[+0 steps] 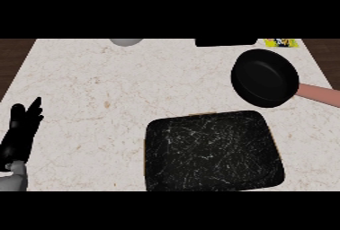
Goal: Pick the sweet potato from the tray and place it in the pot
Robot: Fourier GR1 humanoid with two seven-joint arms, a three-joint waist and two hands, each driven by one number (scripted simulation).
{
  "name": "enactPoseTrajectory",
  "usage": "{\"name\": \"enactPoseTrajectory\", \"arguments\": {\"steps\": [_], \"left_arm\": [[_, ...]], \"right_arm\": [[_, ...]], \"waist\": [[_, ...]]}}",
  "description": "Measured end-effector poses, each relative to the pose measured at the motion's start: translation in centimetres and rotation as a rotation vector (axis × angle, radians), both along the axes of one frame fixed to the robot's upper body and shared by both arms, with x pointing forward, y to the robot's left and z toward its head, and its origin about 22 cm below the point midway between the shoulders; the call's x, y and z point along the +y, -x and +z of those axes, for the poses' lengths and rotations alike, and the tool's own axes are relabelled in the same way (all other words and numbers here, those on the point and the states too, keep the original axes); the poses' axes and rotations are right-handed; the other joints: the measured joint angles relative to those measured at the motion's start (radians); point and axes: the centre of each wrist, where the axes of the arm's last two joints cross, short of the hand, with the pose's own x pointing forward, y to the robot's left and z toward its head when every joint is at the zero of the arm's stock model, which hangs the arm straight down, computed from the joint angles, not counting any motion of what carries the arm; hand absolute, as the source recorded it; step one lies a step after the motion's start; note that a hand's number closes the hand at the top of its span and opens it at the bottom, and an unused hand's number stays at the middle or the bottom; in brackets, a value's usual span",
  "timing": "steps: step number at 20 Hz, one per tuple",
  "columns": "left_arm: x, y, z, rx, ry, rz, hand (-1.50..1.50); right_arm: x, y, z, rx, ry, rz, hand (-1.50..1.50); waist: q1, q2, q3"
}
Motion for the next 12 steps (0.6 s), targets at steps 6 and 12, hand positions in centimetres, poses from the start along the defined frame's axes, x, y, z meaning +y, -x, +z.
{"name": "enactPoseTrajectory", "arguments": {"steps": [6, 12], "left_arm": [[-0.2, 0.2, -0.2, 0.001, -0.006, -0.010, 0.00], [-1.0, 0.0, 0.0, -0.003, -0.012, -0.026, 0.00]], "right_arm": [[-7.1, 1.9, 6.2, -0.325, -0.061, 0.070, 1.50], [-9.8, 3.2, 11.7, -0.596, -0.141, 0.187, 1.50]], "waist": [[0.014, -0.002, -0.001], [0.032, -0.001, -0.003]]}}
